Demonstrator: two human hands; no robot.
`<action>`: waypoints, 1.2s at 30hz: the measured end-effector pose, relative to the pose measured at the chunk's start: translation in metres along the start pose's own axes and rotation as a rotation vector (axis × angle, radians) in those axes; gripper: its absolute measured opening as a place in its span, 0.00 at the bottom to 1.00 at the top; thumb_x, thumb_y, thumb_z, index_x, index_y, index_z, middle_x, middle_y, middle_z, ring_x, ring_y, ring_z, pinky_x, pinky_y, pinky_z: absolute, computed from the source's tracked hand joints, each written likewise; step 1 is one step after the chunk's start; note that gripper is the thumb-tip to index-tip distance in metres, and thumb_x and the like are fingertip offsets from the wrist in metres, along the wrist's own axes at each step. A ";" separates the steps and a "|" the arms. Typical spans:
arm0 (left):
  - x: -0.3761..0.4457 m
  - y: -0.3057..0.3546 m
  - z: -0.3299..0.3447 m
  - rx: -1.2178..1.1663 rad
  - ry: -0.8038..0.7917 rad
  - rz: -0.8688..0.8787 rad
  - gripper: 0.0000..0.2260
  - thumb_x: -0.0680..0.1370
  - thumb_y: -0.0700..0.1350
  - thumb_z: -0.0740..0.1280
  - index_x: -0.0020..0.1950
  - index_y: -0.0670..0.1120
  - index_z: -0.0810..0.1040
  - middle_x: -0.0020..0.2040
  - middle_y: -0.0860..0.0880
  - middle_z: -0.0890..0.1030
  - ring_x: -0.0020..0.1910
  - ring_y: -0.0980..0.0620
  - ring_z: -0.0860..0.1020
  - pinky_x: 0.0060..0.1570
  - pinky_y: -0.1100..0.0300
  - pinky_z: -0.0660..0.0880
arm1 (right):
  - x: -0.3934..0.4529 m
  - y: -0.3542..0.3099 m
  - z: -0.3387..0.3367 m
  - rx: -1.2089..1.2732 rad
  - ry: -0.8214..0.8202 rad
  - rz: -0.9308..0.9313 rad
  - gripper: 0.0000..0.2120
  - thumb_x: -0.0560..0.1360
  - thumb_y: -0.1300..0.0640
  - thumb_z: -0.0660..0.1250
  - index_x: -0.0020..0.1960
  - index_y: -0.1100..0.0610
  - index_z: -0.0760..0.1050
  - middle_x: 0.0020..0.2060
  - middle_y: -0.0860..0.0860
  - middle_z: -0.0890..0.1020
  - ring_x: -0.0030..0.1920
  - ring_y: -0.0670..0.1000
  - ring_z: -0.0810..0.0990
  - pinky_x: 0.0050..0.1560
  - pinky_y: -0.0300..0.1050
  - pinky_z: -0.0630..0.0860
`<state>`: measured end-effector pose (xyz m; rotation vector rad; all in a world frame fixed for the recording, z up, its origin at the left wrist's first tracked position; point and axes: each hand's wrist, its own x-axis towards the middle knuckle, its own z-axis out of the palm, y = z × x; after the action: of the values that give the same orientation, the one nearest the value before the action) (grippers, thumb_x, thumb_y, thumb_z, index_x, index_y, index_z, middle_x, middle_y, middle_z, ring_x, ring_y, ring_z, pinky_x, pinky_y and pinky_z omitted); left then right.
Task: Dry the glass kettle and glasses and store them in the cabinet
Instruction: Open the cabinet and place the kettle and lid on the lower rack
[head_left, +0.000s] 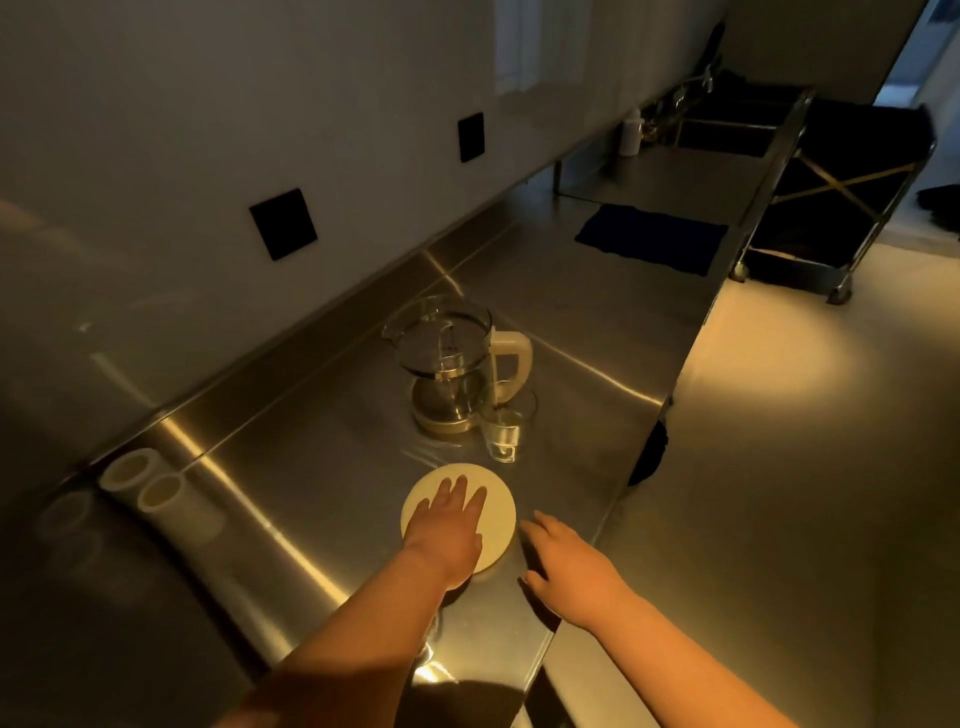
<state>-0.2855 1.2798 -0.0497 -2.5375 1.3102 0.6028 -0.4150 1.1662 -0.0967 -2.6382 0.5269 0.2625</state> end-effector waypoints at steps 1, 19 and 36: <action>0.005 -0.001 0.002 -0.001 -0.005 -0.006 0.27 0.83 0.48 0.53 0.79 0.49 0.44 0.79 0.45 0.43 0.77 0.44 0.44 0.74 0.48 0.51 | 0.005 0.002 0.000 0.001 0.001 -0.003 0.32 0.78 0.49 0.61 0.77 0.52 0.52 0.76 0.53 0.53 0.75 0.52 0.53 0.72 0.45 0.55; 0.044 -0.001 0.014 -0.205 0.045 -0.129 0.25 0.78 0.38 0.63 0.73 0.47 0.61 0.72 0.44 0.61 0.70 0.43 0.62 0.66 0.50 0.67 | 0.058 0.012 -0.054 0.100 0.480 -0.033 0.23 0.77 0.52 0.62 0.71 0.54 0.65 0.72 0.51 0.64 0.71 0.50 0.62 0.68 0.43 0.63; 0.047 -0.004 0.013 -0.275 0.066 -0.242 0.22 0.80 0.41 0.60 0.73 0.47 0.61 0.72 0.45 0.61 0.70 0.44 0.62 0.67 0.52 0.64 | 0.104 -0.002 -0.068 0.118 0.511 -0.070 0.17 0.77 0.54 0.63 0.65 0.56 0.72 0.63 0.52 0.73 0.64 0.51 0.70 0.59 0.40 0.68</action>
<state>-0.2612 1.2532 -0.0826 -2.9024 0.9741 0.6931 -0.3127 1.1038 -0.0630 -2.5917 0.5835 -0.4642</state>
